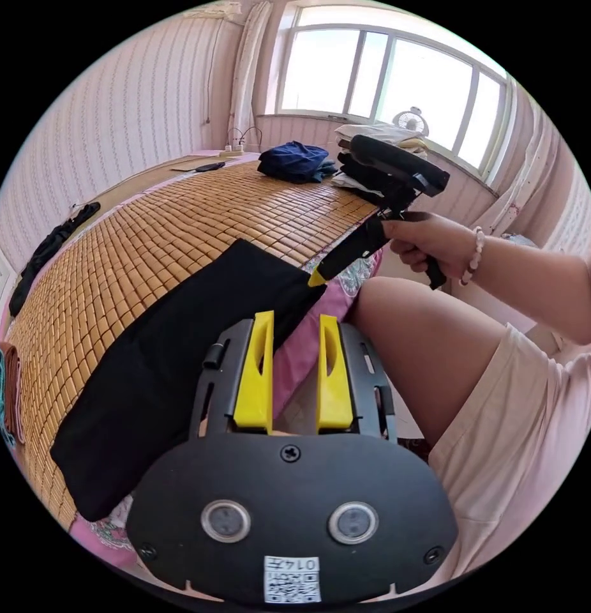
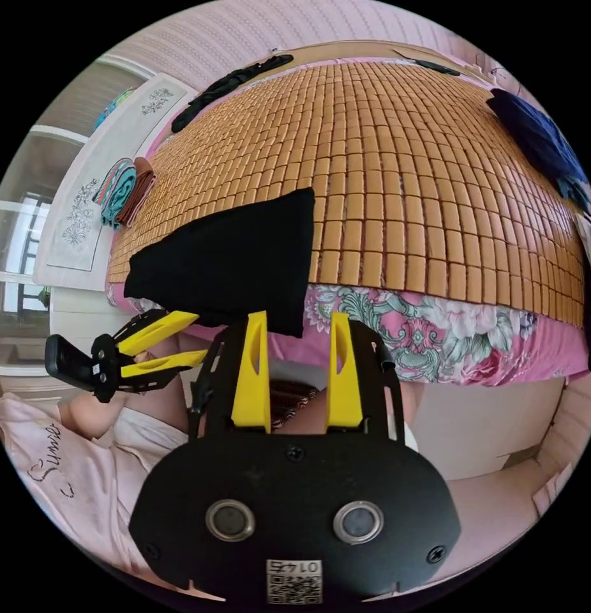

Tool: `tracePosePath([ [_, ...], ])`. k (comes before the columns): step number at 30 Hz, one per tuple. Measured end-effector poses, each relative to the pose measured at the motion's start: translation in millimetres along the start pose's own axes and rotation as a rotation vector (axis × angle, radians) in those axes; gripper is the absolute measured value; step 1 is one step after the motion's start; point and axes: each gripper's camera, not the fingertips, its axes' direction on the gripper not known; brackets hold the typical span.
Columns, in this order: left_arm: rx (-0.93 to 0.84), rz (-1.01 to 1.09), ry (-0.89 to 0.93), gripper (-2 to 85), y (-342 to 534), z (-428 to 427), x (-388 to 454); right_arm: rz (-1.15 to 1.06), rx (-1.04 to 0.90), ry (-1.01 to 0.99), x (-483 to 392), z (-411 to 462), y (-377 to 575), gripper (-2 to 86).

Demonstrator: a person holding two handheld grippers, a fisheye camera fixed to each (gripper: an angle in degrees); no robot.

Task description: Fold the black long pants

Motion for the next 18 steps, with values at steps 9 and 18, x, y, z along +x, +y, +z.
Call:
tracePosePath([
  [9, -0.089, 0.050, -0.052, 1.6, -53, 44, 11, -0.167, 0.177, -0.629, 33, -40, 23, 1.5],
  [18, -0.041, 0.041, -0.004, -0.5, -38, 22, 10, 0.152, 0.180, -0.585, 137, -9, 7, 11.4],
])
